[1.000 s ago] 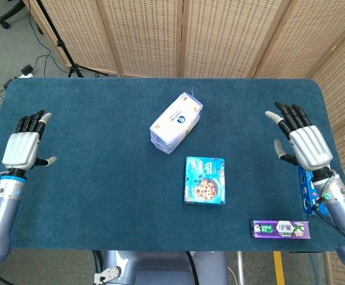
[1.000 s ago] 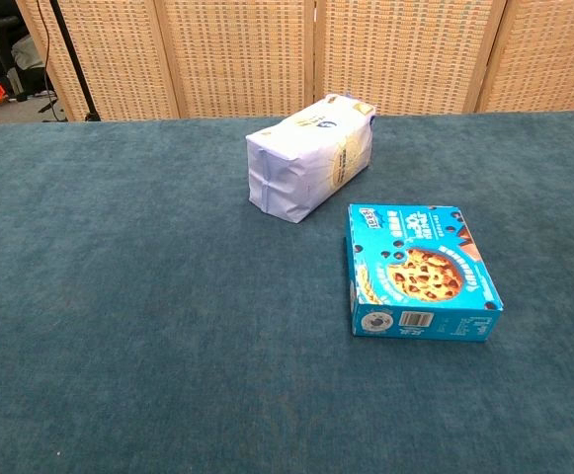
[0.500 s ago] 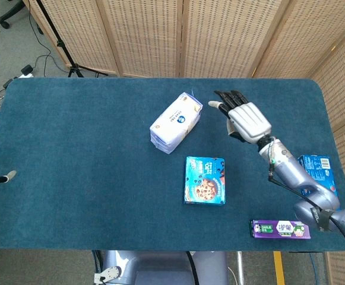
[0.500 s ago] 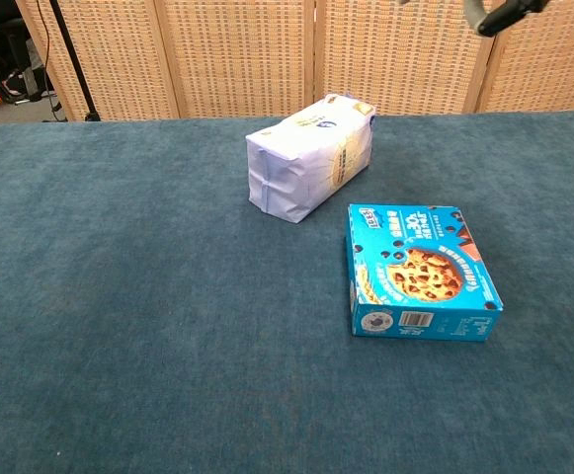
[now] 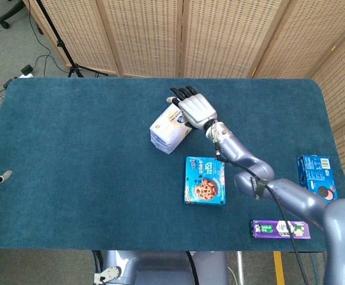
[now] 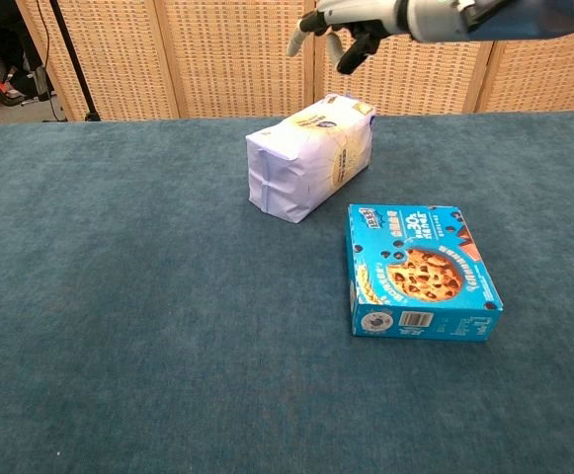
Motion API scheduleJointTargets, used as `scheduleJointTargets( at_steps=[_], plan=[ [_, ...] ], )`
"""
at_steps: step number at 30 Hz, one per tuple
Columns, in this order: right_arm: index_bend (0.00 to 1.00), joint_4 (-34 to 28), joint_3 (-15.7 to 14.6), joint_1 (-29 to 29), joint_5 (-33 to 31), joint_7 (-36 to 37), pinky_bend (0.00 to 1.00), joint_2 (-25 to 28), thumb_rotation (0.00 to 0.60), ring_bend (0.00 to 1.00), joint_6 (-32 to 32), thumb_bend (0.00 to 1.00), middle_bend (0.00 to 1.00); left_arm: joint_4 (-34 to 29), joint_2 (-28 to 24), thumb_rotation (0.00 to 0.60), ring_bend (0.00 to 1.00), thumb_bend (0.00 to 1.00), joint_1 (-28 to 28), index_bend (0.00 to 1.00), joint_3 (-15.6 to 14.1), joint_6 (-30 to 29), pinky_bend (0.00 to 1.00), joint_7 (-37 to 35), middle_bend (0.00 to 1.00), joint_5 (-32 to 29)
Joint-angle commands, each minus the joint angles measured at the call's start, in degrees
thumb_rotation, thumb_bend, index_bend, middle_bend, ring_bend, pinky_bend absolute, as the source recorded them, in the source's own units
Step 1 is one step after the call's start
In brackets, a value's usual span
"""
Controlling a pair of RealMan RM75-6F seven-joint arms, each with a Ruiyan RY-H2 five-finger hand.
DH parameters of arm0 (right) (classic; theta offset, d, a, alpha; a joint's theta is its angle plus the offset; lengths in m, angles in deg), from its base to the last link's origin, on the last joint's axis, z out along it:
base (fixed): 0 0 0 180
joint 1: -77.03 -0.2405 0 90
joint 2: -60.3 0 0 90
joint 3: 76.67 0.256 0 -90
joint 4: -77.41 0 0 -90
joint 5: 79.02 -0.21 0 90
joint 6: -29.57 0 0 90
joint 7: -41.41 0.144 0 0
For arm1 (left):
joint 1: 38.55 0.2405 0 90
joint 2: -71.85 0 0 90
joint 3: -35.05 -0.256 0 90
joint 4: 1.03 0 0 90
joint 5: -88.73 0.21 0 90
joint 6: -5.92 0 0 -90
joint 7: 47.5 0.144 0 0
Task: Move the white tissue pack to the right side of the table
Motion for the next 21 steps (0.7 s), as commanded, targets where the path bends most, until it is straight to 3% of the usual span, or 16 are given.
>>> scheduleJointTargets(
  at_steps=[1, 6, 21],
  plan=[
    [0.16, 12.4, -0.6, -7.9, -8.9, -5.7, 0.00, -10.3, 0.600, 0.00, -4.1, 1.00, 0.05, 0.3, 0.3, 0.600, 0.00, 0.00, -0.1, 0.00, 0.3, 0.2, 0.00, 0.4, 0.00, -0.3],
    [0.22, 18.8, -0.8, -11.1, -10.8, -6.6, 0.00, -15.4, 0.600, 0.00, -4.9, 1.00, 0.13, 0.8, 0.5, 0.600, 0.00, 0.00, -0.3, 0.00, 0.9, 1.2, 0.00, 0.8, 0.00, -1.4],
    [0.28, 32.5, -1.9, -14.7, -9.5, -4.0, 0.00, -23.3, 0.600, 0.04, -11.4, 1.00, 0.20, 2.1, 1.2, 0.600, 0.00, 0.00, -0.8, 0.00, 1.8, 3.0, 0.00, 1.5, 0.00, -2.9]
  ],
)
